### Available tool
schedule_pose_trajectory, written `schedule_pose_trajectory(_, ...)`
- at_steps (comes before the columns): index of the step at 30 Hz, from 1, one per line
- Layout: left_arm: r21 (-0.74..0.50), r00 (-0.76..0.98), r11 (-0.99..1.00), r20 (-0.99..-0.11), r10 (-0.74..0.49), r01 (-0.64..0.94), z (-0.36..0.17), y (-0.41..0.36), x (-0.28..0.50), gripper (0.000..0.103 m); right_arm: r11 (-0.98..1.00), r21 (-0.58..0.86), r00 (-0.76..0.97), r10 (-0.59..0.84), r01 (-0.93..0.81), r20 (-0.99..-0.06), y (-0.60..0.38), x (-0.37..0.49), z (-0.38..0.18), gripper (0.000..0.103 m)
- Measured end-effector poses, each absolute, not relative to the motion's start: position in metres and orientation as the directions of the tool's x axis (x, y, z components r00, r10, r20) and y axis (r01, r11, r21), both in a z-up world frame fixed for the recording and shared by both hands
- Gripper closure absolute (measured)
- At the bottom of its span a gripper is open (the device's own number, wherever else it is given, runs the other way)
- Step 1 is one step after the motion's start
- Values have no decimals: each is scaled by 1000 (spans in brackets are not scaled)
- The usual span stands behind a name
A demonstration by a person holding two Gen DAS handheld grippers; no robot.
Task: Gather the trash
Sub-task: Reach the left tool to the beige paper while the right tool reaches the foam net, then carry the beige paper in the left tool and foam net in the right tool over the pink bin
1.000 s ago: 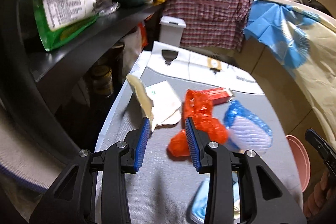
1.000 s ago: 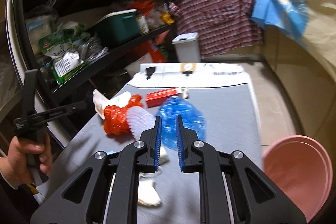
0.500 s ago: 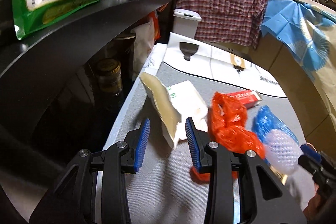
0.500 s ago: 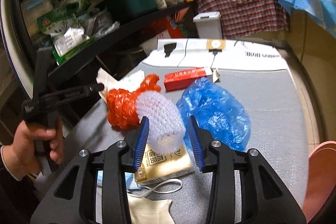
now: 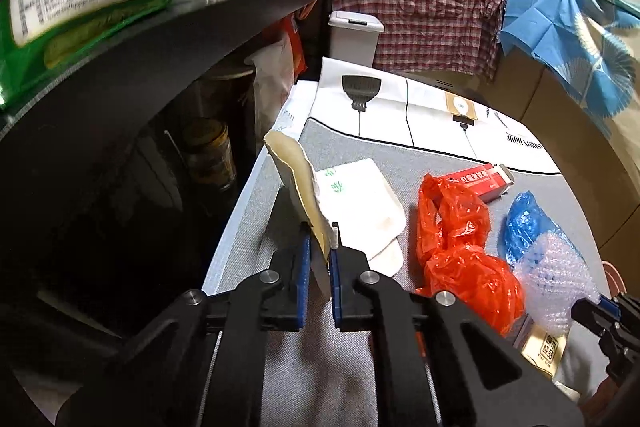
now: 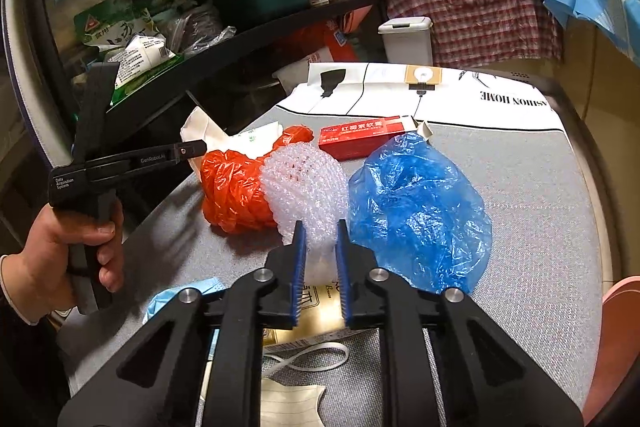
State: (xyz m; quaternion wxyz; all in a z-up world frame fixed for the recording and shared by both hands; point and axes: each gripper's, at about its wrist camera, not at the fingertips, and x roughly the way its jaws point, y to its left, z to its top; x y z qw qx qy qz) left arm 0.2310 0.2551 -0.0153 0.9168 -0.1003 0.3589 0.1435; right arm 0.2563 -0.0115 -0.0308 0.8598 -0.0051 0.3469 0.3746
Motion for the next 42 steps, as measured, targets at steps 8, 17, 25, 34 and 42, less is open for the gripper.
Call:
schedule_pose_trajectory(8,-52,723,935,-649,237,-352,4,253,218,95,728,229,513,636,-646,-577,-18,248,-17,91)
schedule_pose_trajectory(17,-48,764,942,-600,240,-333,35,238,197,96,750,186,565,615,-635,-550,-33,230,5,91)
schedule_pose_trajectory(25,-63,808,950,-545,223,-305,73,218,170,96,785,166,618,581,-596,-529,-55,213,28,91)
schedule_pose_trajectory(34,-88,847,972,-512,142,-216,97,171,146,96,832,139,685,526,-537,-504,-92,186,60,91)
schedule_pose_trajectory(42,-99,859,987,-509,59,-126,108,123,140,95,886,150,735,451,-440,-507,-149,170,74,91)
